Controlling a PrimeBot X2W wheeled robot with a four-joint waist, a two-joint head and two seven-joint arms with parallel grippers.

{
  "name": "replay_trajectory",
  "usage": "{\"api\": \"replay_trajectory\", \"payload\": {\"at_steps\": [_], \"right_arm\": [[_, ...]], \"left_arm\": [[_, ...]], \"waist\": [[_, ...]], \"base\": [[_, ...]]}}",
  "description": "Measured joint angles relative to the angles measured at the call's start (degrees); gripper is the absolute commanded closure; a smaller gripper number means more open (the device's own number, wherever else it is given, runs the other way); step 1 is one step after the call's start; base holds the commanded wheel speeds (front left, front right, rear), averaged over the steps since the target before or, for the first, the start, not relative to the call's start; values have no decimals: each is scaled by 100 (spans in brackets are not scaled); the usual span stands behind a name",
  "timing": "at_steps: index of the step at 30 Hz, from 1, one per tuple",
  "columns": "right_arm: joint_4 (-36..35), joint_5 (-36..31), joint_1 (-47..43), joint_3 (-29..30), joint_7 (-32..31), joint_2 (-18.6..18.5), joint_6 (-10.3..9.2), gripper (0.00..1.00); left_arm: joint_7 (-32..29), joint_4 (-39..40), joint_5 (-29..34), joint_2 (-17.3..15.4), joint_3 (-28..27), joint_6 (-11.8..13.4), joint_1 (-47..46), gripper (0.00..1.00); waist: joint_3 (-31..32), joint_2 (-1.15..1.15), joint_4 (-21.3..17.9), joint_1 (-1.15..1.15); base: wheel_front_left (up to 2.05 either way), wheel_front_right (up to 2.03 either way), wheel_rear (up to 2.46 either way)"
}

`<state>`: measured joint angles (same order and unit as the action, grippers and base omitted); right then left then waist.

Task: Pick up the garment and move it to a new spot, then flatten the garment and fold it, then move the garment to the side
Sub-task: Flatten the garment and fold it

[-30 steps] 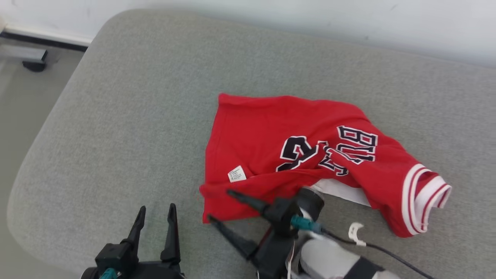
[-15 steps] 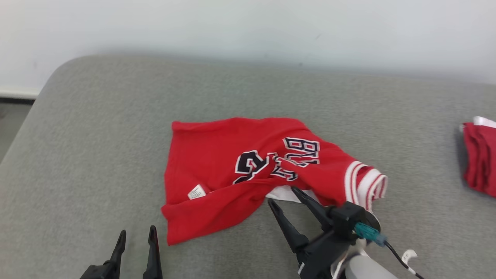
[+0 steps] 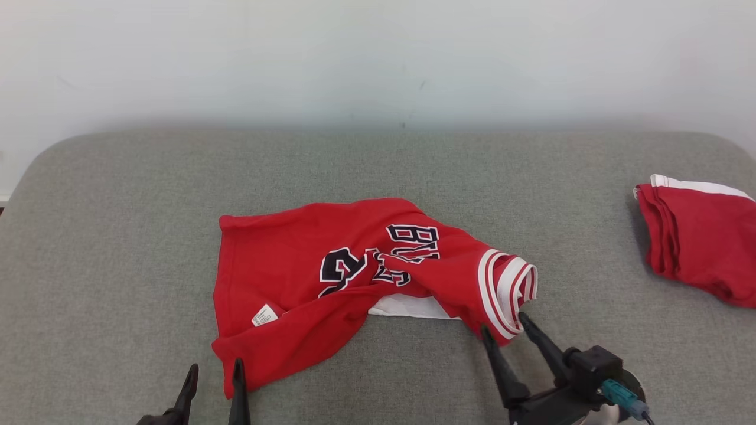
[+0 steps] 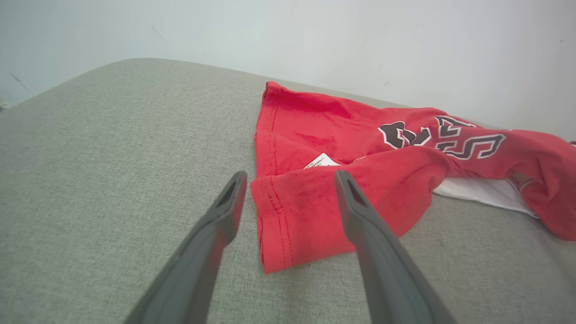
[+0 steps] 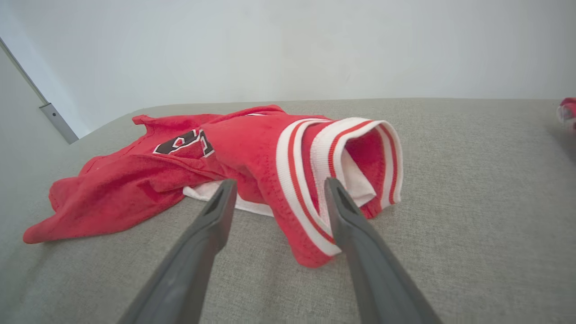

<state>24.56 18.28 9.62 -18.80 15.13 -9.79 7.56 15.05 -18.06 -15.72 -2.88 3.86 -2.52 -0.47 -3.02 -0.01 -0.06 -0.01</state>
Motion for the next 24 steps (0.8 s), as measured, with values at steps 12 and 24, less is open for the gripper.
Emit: {"api": "replay_trajectory", "payload": {"at_steps": [12,24], "right_arm": [[643,-378,149,536,-1,174,0,0],[-292,24,1184,257,-2,-116,0,100]], "left_arm": [[0,-12,9,-1,83,-45,-140,0],[0,53,-40,-2,169,-32,-392,0]], "waist": [[-340,1,204,1],[-770,1,407,2]], "base": [[0,0,0],[0,0,0]]}}
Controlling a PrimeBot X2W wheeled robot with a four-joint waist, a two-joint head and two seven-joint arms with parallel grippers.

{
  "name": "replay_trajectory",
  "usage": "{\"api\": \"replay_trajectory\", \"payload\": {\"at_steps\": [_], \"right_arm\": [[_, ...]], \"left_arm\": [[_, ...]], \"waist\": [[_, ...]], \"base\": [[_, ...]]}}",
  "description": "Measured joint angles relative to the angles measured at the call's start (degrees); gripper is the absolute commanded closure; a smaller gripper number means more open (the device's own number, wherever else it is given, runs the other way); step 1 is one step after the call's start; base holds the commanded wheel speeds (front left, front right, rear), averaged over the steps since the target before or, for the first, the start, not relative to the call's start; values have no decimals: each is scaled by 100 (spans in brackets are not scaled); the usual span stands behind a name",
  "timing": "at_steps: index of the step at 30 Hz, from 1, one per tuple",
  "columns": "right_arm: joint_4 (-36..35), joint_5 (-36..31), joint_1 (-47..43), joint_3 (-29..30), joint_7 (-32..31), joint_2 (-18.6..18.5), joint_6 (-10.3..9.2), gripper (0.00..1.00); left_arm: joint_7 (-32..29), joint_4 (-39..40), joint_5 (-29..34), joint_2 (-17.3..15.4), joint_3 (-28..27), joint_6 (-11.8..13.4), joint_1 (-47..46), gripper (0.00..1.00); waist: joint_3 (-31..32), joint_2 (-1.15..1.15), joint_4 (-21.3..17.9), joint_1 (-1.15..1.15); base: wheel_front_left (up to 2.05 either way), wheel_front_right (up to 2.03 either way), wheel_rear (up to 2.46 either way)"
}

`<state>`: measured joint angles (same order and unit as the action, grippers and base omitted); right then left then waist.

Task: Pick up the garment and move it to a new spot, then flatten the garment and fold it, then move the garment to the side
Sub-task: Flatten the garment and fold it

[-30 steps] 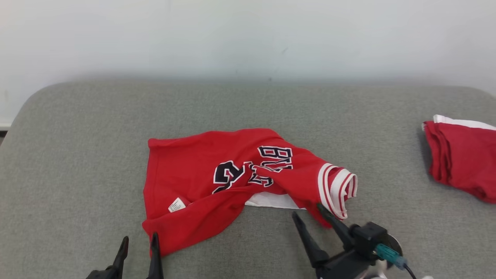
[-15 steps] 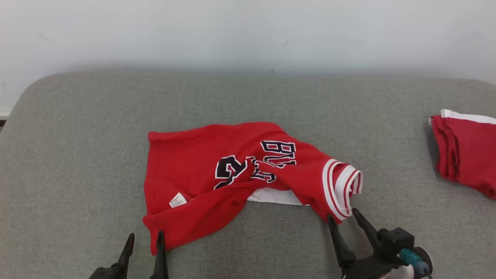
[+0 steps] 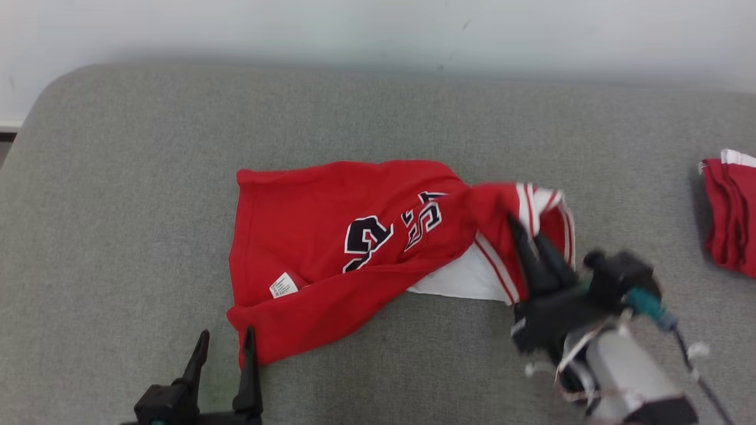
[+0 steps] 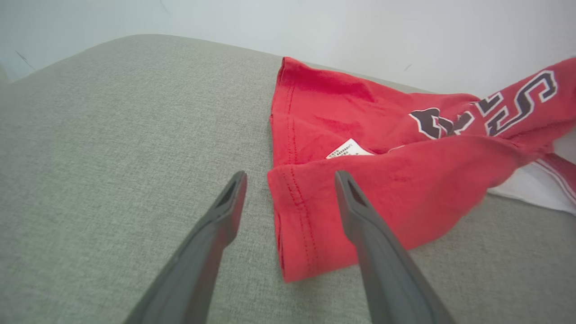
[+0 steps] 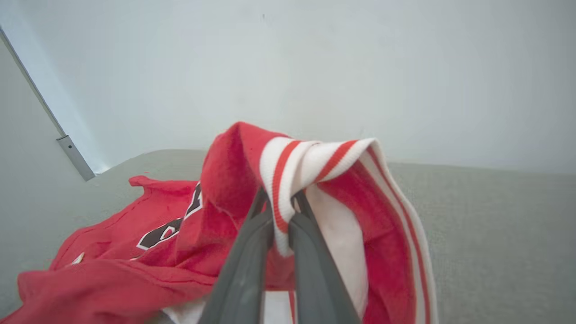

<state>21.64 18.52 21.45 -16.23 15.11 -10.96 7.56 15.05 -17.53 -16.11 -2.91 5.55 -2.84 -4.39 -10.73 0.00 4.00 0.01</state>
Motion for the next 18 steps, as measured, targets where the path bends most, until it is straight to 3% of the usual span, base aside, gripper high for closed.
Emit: {"api": "replay_trajectory", "payload": {"at_steps": [3,8,9,10,11,18], "right_arm": [[67,-43,743,-142,0,-174,0,100],[849,-175,1845,-304,-77,-319,0,100],[1135,-257,2078,-355,-141,-363,0,74],[1457,-266,2304,-310,-183,-363,0,27],[1789,-307,2512,-285,-280,-379,0,0],[3318,-772,3370,86,-178,-332,0,0]], "left_arm": [[0,2,-49,2,135,9,-136,0],[0,-7,-138,-1,344,33,-298,0],[0,-8,-163,2,398,34,-349,0],[0,-13,-185,2,443,48,-399,0],[1,-10,-216,-1,492,60,-437,0],[0,35,-359,-1,623,183,-528,0]], "waist": [[-121,0,75,0],[-267,0,251,0],[-303,0,307,0],[-339,0,370,0],[-375,0,434,1],[-615,0,864,0]], "base": [[0,0,0],[0,0,0],[0,0,0],[0,0,0],[0,0,0],[0,0,0]]}}
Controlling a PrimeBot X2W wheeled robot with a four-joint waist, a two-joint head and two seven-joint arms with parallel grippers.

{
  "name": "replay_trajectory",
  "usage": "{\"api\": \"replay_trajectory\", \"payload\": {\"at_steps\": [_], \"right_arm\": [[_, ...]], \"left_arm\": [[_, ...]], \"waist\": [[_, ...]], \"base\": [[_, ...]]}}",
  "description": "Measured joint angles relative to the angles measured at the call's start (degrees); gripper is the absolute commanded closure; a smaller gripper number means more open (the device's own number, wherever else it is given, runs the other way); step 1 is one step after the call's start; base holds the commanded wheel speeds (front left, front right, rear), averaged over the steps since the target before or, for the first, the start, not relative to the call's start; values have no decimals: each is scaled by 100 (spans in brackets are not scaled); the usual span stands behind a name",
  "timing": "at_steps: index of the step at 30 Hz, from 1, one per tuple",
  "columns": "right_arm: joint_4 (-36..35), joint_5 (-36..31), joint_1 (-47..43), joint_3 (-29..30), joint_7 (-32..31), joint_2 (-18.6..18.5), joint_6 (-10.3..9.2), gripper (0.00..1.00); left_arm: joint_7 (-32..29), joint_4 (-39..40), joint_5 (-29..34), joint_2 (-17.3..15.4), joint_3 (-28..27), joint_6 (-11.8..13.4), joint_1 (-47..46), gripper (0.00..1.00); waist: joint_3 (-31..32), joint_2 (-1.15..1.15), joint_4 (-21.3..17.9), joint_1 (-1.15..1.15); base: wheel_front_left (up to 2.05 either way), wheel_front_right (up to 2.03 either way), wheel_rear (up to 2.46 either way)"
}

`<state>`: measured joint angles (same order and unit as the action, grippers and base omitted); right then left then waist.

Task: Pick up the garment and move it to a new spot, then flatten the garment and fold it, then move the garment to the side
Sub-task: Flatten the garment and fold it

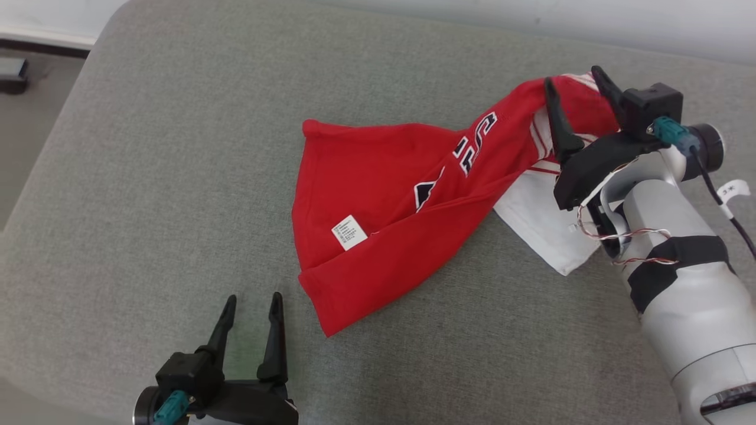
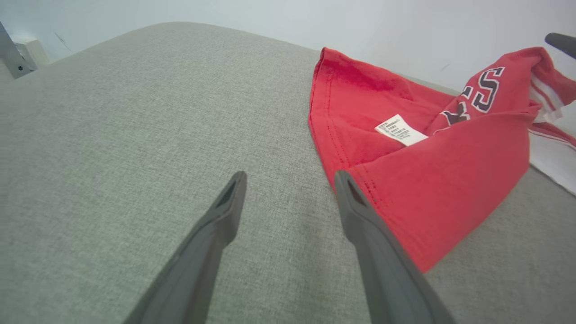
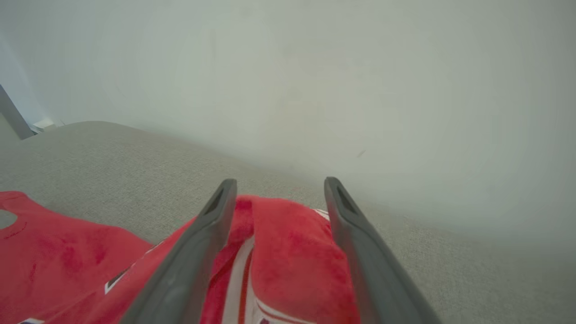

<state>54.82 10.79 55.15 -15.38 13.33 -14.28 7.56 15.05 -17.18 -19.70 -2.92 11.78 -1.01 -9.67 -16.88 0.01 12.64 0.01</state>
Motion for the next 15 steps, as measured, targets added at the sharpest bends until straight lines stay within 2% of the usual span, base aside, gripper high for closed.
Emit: {"api": "replay_trajectory", "payload": {"at_steps": [5,11,15], "right_arm": [[98,47,-169,220,155,211,0,0],[-810,325,-1375,541,167,237,0,0],[-1160,381,-2221,553,178,320,0,0]], "left_arm": [[0,12,1,4,-158,52,55,0],[0,41,120,1,-309,25,176,0],[0,32,202,4,-374,-3,285,0]], "waist": [[-13,0,74,0],[142,0,-105,-1],[310,0,-317,-2]], "base": [[0,0,0],[0,0,0],[0,0,0]]}}
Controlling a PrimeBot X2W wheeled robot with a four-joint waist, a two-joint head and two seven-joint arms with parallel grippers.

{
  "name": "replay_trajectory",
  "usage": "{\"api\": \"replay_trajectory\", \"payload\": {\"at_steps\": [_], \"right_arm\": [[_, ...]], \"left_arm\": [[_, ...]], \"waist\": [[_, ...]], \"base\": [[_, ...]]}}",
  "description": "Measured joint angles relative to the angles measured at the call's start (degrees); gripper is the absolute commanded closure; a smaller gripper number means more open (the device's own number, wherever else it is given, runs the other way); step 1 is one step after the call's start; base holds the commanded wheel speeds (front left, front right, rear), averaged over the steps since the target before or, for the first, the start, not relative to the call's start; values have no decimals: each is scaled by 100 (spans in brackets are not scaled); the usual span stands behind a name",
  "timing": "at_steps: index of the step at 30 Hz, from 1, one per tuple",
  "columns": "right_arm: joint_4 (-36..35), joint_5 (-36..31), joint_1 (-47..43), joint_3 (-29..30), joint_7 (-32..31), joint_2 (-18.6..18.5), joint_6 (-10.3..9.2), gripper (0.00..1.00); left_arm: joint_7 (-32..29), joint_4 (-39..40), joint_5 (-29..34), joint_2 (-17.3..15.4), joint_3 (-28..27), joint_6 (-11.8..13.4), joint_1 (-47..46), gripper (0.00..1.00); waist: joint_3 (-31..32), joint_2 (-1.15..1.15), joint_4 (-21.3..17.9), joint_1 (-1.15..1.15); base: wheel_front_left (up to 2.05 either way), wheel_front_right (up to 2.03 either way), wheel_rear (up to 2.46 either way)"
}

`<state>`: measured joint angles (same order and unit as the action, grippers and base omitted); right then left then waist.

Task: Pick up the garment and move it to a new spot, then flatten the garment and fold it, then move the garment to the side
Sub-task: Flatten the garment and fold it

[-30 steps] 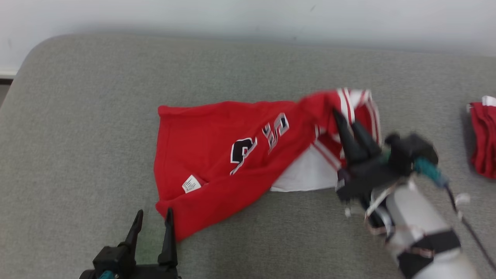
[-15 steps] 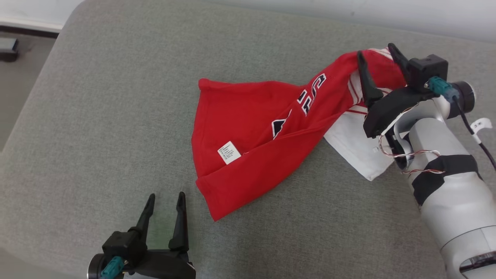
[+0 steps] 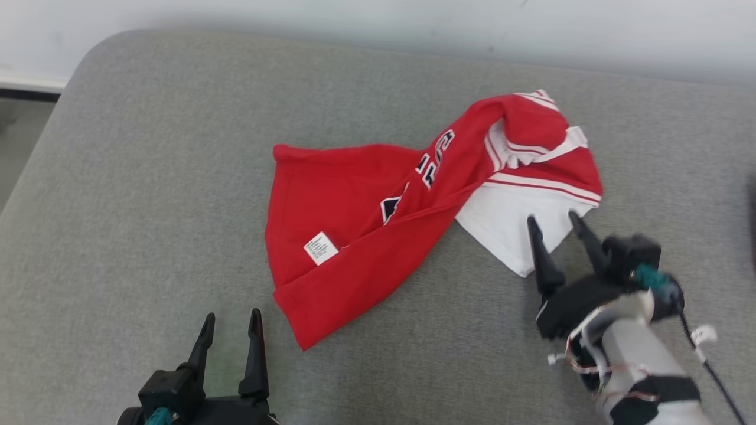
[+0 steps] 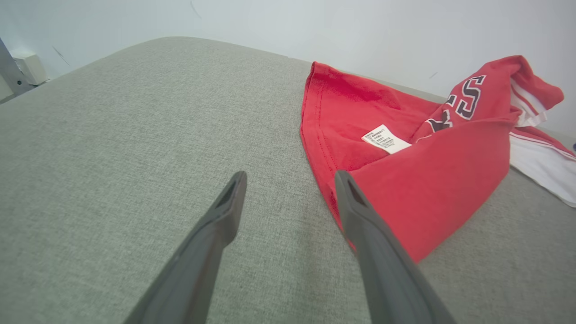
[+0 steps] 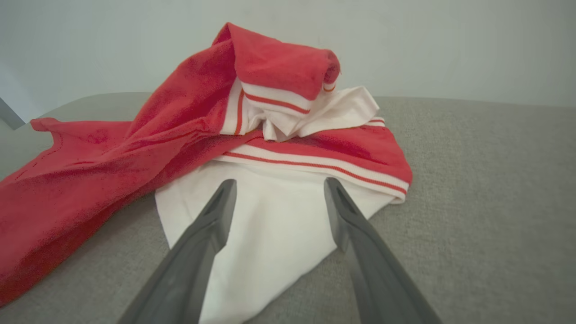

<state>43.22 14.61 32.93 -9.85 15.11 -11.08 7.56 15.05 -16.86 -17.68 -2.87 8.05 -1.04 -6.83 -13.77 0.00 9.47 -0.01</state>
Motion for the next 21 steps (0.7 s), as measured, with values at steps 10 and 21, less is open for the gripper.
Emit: {"api": "replay_trajectory", "payload": {"at_steps": [10,21], "right_arm": [[-46,75,-822,-65,0,325,0,0],[303,-108,-612,-14,12,497,0,100]], "left_arm": [[0,-19,32,-1,-10,-55,59,0],[0,-24,31,-2,20,-54,44,0]], "waist": [[211,0,-325,0],[86,0,-65,0]], "base": [[0,0,0],[0,0,0]]}}
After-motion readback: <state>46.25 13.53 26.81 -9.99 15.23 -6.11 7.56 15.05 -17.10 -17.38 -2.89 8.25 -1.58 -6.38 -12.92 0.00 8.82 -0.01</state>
